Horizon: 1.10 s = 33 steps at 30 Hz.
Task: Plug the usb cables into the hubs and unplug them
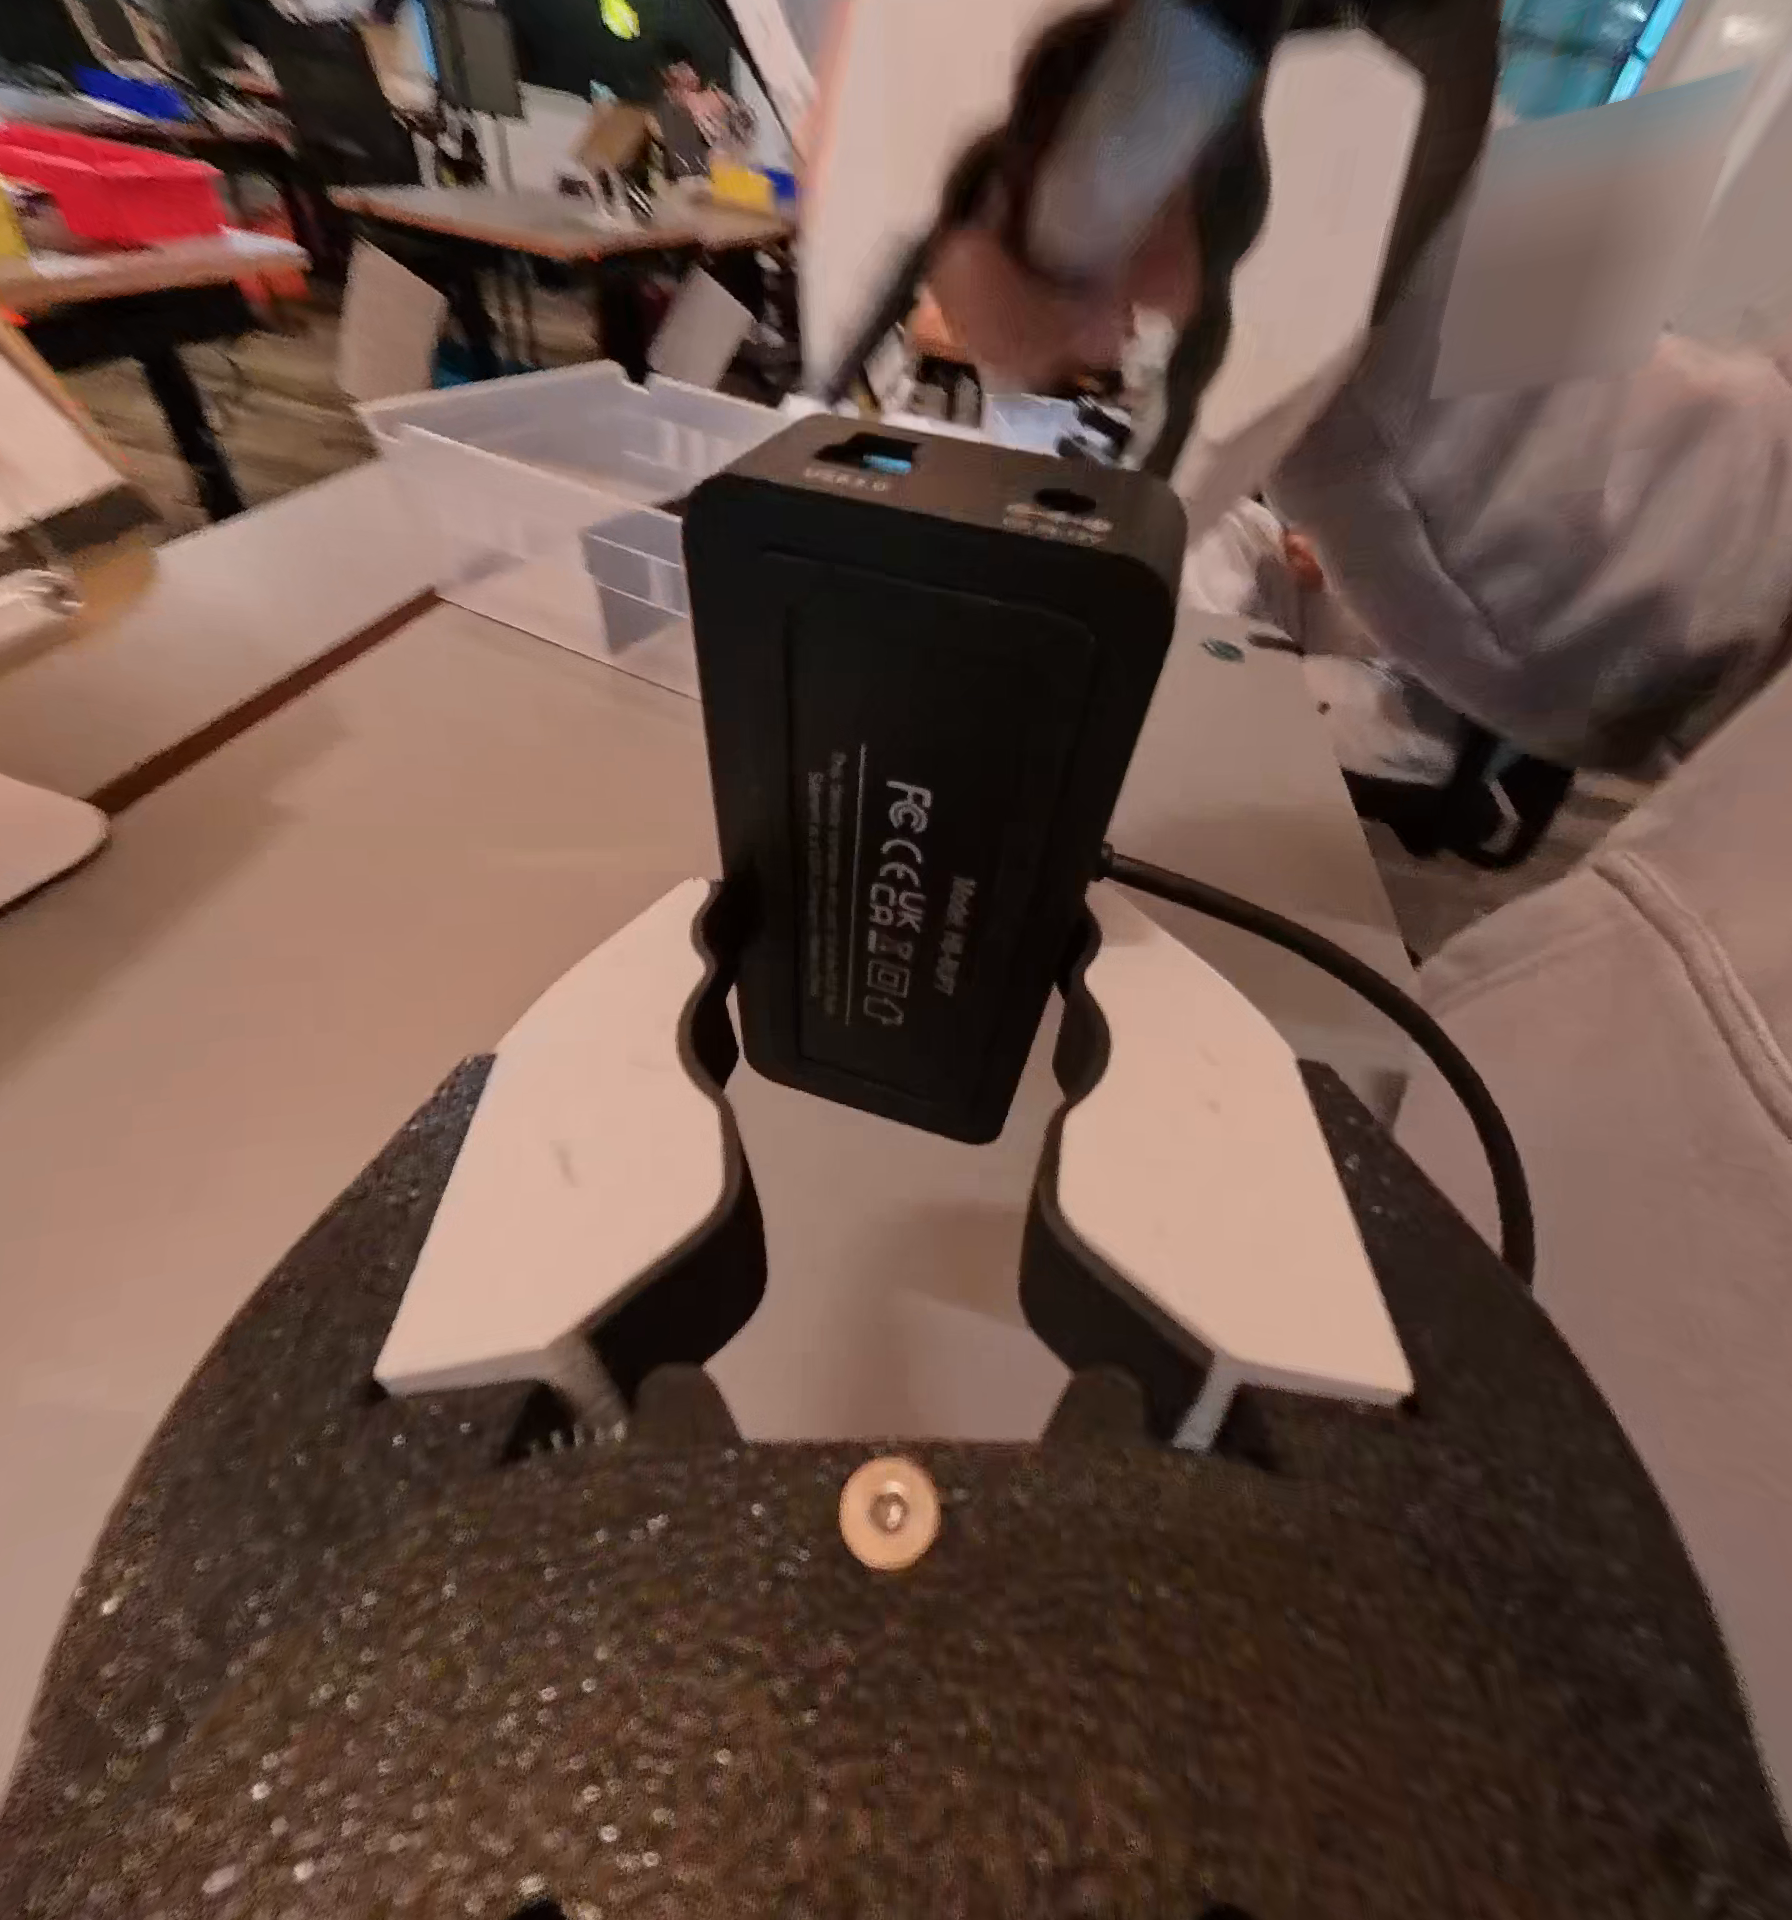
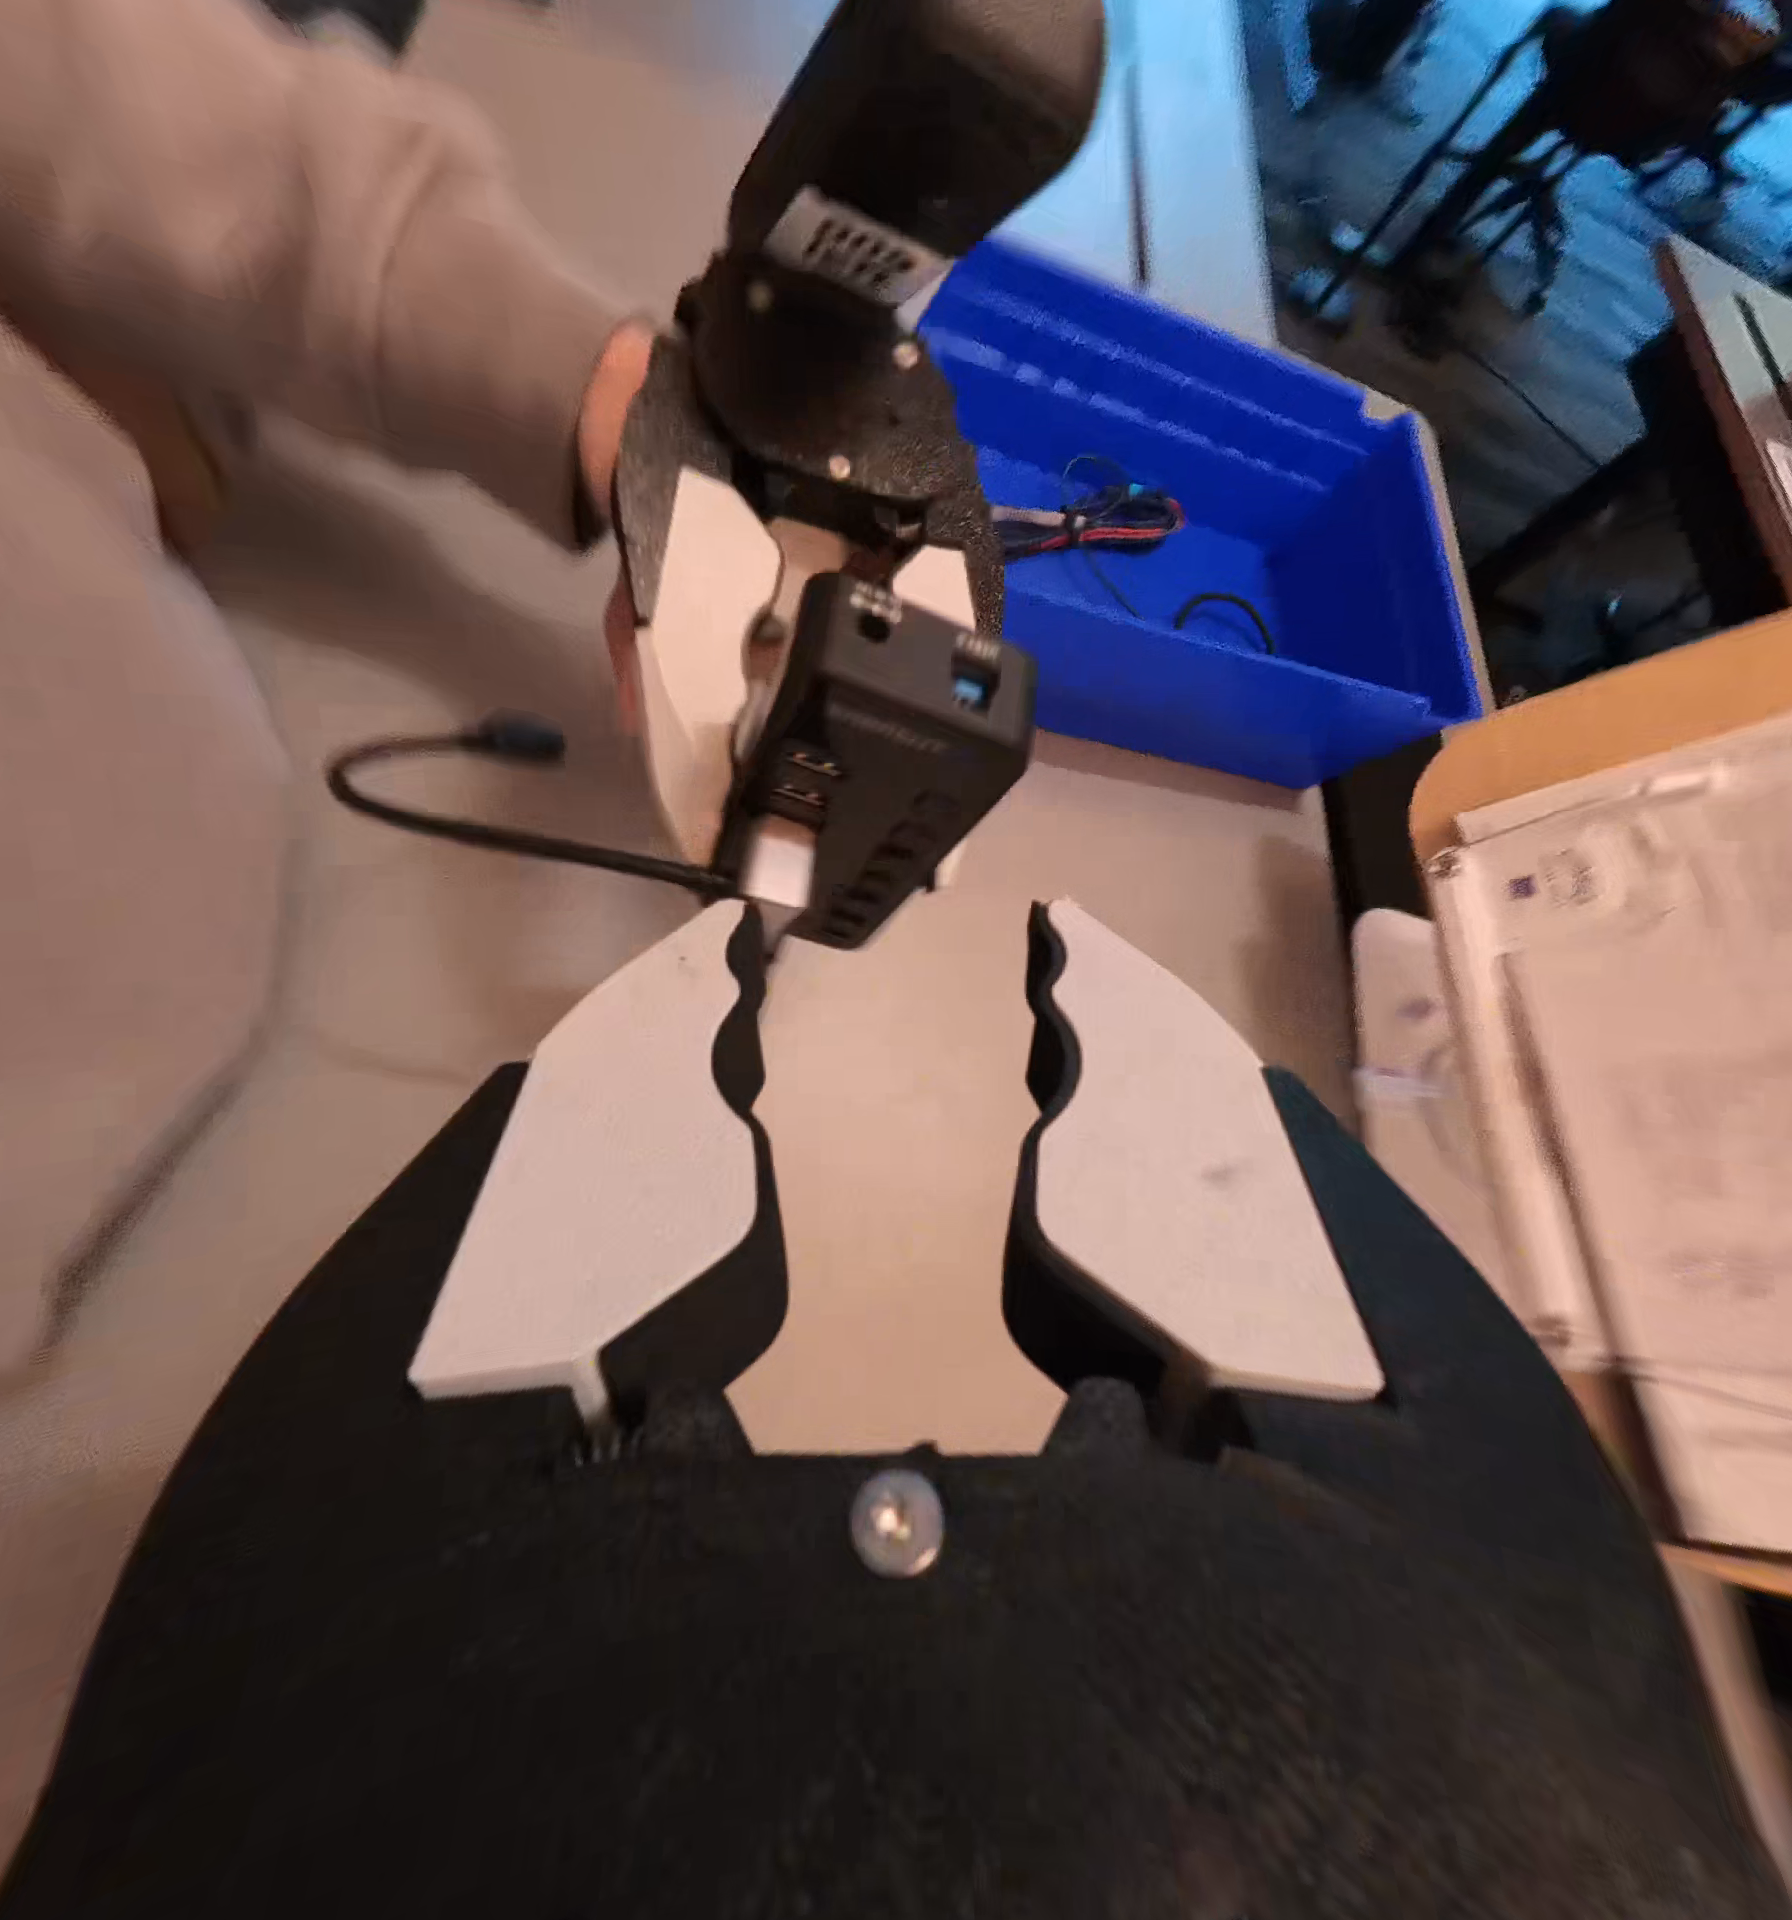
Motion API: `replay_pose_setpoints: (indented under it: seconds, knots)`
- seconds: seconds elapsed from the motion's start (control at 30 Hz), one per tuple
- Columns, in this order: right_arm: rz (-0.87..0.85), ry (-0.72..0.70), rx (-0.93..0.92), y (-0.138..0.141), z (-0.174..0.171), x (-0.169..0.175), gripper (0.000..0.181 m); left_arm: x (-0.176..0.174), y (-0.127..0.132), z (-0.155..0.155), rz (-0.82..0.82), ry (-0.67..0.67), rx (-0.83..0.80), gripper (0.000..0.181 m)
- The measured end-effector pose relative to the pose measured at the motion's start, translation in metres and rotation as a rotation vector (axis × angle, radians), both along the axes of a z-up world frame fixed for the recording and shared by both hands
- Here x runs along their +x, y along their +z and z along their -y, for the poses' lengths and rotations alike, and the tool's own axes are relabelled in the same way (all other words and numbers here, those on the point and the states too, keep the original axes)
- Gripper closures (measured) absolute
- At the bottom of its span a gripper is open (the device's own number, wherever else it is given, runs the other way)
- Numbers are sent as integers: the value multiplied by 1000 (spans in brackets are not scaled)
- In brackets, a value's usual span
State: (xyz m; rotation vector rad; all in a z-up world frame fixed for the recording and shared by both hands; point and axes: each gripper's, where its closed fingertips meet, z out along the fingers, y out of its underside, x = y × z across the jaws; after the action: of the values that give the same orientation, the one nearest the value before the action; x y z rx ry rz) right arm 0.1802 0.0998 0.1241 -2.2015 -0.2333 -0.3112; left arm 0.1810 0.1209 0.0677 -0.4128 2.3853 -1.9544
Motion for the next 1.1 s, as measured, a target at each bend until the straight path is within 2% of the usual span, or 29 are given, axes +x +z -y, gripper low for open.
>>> replay_pose_setpoints:
  seconds: [0.07,0.23,0.33,0.43,0.53,0.77,0.97,1.03,1.1]
  knots:
    - [-121,-41,153,-7,-5,-12,134,3,3,-6,18,35,-17,122]
    - [-235,-166,372,-16,-11,-15,158,-4,-4,-3,47,24,-4,121]
    - [-292,-193,346,-31,-9,-16,158,-7,-8,1,48,17,6,121]
    - [-344,-163,375,-32,-12,-25,151,-11,-8,5,59,-1,11,121]
    - [-364,-143,386,-34,-17,-30,161,-13,-7,10,70,-11,18,121]
    - [-304,-147,338,-39,-15,-28,163,-11,-4,11,84,18,-6,122]
    - [-320,-115,309,-37,-15,-31,164,-14,-1,11,90,10,-41,122]
    - [-317,-92,274,-38,-14,-34,164,-18,-2,12,77,-9,-21,122]
    - [-299,-64,250,-38,-12,-37,164,-21,-1,12,144,-10,26,122]
